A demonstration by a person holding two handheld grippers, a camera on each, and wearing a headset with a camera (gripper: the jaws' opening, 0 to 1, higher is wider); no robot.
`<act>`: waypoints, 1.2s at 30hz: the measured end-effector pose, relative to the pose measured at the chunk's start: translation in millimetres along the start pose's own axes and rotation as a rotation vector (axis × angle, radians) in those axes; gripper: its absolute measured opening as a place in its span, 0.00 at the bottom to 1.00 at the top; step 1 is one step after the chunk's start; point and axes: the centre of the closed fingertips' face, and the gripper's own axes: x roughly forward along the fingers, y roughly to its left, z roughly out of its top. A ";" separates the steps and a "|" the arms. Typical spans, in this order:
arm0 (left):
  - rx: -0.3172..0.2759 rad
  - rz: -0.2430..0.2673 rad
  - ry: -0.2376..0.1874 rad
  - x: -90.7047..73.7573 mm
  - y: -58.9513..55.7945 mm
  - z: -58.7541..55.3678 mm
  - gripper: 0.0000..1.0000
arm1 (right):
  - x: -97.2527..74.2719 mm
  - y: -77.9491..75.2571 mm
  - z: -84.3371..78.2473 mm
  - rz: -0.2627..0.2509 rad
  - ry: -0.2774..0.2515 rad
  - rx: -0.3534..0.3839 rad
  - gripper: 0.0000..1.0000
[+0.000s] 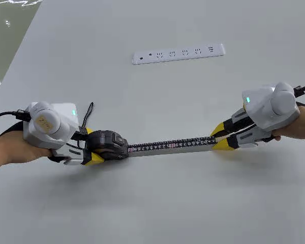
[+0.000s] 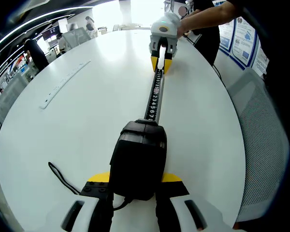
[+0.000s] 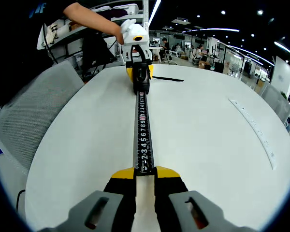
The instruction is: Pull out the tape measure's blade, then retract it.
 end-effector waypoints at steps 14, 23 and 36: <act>0.000 0.000 -0.001 0.6 -0.3 1.2 0.30 | -13.7 -1.2 -16.2 -0.017 0.021 0.016 0.12; 0.001 0.000 0.000 0.8 -0.3 1.3 0.30 | -19.1 -1.2 -22.1 -0.021 0.031 0.024 0.12; 0.027 -0.002 0.026 1.2 -0.4 1.9 0.31 | -18.2 -1.1 -22.9 -0.024 0.059 0.023 0.14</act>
